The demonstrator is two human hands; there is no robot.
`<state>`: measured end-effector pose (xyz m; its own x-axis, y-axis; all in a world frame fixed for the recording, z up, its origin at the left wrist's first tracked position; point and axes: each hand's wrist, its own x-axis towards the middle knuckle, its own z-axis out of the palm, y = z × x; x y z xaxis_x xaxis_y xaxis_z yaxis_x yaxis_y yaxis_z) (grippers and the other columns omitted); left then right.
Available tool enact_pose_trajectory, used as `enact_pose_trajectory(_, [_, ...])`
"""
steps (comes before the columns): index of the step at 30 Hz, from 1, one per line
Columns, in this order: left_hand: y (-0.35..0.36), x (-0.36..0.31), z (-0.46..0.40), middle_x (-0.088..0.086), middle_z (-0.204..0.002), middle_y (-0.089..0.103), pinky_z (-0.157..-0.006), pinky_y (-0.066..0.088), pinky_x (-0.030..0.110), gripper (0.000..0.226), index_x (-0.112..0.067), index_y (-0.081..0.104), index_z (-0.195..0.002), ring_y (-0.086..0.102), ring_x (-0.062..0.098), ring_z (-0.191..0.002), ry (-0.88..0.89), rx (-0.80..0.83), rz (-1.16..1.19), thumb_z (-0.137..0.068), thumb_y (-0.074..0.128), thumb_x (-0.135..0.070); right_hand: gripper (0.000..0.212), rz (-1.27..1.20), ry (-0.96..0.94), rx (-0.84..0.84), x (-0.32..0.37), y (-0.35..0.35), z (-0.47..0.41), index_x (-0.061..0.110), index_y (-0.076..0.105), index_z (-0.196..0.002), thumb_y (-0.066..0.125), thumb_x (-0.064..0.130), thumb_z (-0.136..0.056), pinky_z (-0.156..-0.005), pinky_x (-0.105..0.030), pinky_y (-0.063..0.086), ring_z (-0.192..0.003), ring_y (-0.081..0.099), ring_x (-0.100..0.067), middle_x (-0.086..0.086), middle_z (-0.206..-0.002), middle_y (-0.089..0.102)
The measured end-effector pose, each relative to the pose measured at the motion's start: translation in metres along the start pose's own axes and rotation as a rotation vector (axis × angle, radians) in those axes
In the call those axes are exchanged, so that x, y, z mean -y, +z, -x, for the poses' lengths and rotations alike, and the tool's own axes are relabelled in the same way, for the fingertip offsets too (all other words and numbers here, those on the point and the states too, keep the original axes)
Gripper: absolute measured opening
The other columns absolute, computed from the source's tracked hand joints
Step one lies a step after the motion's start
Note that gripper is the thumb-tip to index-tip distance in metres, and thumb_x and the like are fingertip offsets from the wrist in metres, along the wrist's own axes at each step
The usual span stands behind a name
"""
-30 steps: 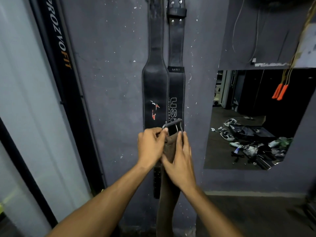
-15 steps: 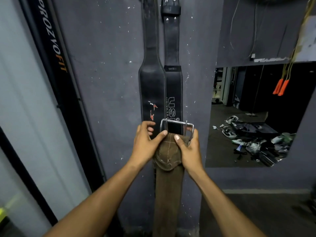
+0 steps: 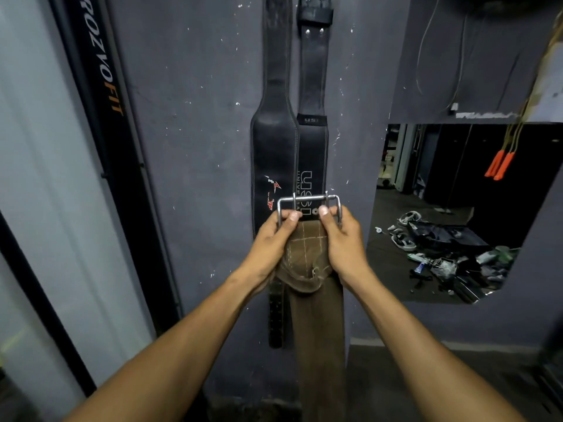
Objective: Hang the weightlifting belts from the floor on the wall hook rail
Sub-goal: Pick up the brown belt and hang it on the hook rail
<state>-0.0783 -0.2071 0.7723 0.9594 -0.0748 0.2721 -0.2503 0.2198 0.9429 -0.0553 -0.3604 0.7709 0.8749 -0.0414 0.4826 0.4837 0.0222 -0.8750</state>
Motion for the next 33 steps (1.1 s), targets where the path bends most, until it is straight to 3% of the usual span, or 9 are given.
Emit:
enact_pose_trajectory(3, [0.002,0.014,0.009,0.017,-0.140,0.066,-0.114,0.047,0.047,0.053,-0.010,0.050,-0.145,0.062,0.030,-0.132,-0.113,0.217,0.175,-0.102,0.055,-0.041,0.030,0.001,-0.028,-0.053,0.020,-0.008,-0.022,0.025,0.055,-0.081,0.060,0.045,-0.101,-0.071,-0.038,0.052,-0.067,0.062,-0.012,0.008,-0.068,0.065])
enact_pose_trajectory(6, [0.016,0.013,0.013,0.028,-0.117,0.071,-0.111,0.043,0.058,0.046,-0.001,0.060,-0.133,0.067,0.040,-0.115,-0.056,0.134,0.074,-0.105,0.051,-0.037,0.030,0.006,-0.021,-0.060,0.037,-0.011,-0.040,0.024,0.054,-0.080,0.059,0.044,-0.103,-0.075,-0.040,0.052,-0.070,0.061,-0.015,0.009,-0.067,0.063])
enact_pose_trajectory(8, [0.022,0.006,0.003,0.031,-0.120,0.072,-0.113,0.044,0.060,0.044,0.006,0.063,-0.129,0.066,0.045,-0.120,0.015,0.045,0.023,-0.107,0.050,-0.029,0.030,-0.022,0.026,-0.077,0.048,-0.009,-0.048,0.023,0.055,-0.081,0.059,0.041,-0.104,-0.076,-0.041,0.053,-0.073,0.062,-0.020,0.005,-0.068,0.063])
enact_pose_trajectory(11, [0.023,-0.002,-0.001,0.026,-0.125,0.071,-0.112,0.049,0.052,0.050,0.007,0.062,-0.131,0.066,0.040,-0.124,-0.005,0.086,0.092,-0.106,0.049,-0.034,0.027,-0.075,0.069,-0.076,0.066,-0.008,-0.059,0.020,0.055,-0.085,0.057,0.037,-0.106,-0.078,-0.044,0.055,-0.077,0.063,-0.026,-0.003,-0.073,0.064])
enact_pose_trajectory(17, [0.014,0.020,0.005,0.007,-0.093,0.080,-0.077,0.062,0.031,0.033,-0.011,0.077,-0.097,0.076,0.019,-0.088,-0.037,0.131,-0.050,-0.088,0.069,-0.042,0.024,-0.147,0.106,-0.124,0.102,-0.011,-0.078,0.016,0.055,-0.097,0.054,0.037,-0.108,-0.079,-0.049,0.061,-0.076,0.069,-0.027,-0.005,-0.075,0.066])
enact_pose_trajectory(19, [0.008,0.019,0.003,0.008,-0.098,0.081,-0.080,0.064,0.032,0.031,-0.013,0.079,-0.099,0.078,0.019,-0.090,-0.056,0.159,-0.059,-0.089,0.073,-0.041,0.024,-0.136,0.080,-0.129,0.114,-0.007,-0.079,0.016,0.055,-0.097,0.054,0.037,-0.108,-0.085,-0.056,0.060,-0.083,0.066,-0.029,-0.013,-0.084,0.063])
enact_pose_trajectory(25, [-0.017,0.058,0.016,0.009,-0.120,0.078,-0.099,0.059,0.040,0.054,-0.014,0.074,-0.120,0.074,0.026,-0.115,-0.180,0.197,-0.167,-0.086,0.076,-0.055,0.027,-0.106,-0.002,-0.104,0.155,0.002,-0.087,0.019,0.054,-0.089,0.053,0.038,-0.108,-0.086,-0.055,0.061,-0.083,0.066,-0.028,-0.010,-0.086,0.061])
enact_pose_trajectory(29, [-0.026,0.082,0.030,-0.002,-0.128,0.075,-0.109,0.054,0.041,0.061,-0.029,0.067,-0.127,0.071,0.018,-0.121,-0.309,0.271,-0.236,-0.076,0.085,-0.057,0.028,-0.118,-0.028,-0.092,0.166,0.013,-0.088,0.018,0.054,-0.086,0.054,0.035,-0.108,-0.086,-0.053,0.059,-0.083,0.064,-0.028,-0.009,-0.083,0.061])
enact_pose_trajectory(33, [-0.034,0.109,0.044,-0.005,-0.122,0.078,-0.101,0.057,0.032,0.055,-0.028,0.072,-0.120,0.073,0.015,-0.116,-0.358,0.227,-0.262,-0.075,0.085,-0.058,0.028,-0.111,-0.032,-0.086,0.163,0.013,-0.093,0.019,0.053,-0.085,0.054,0.037,-0.108,-0.083,-0.049,0.058,-0.083,0.064,-0.028,-0.008,-0.082,0.061])
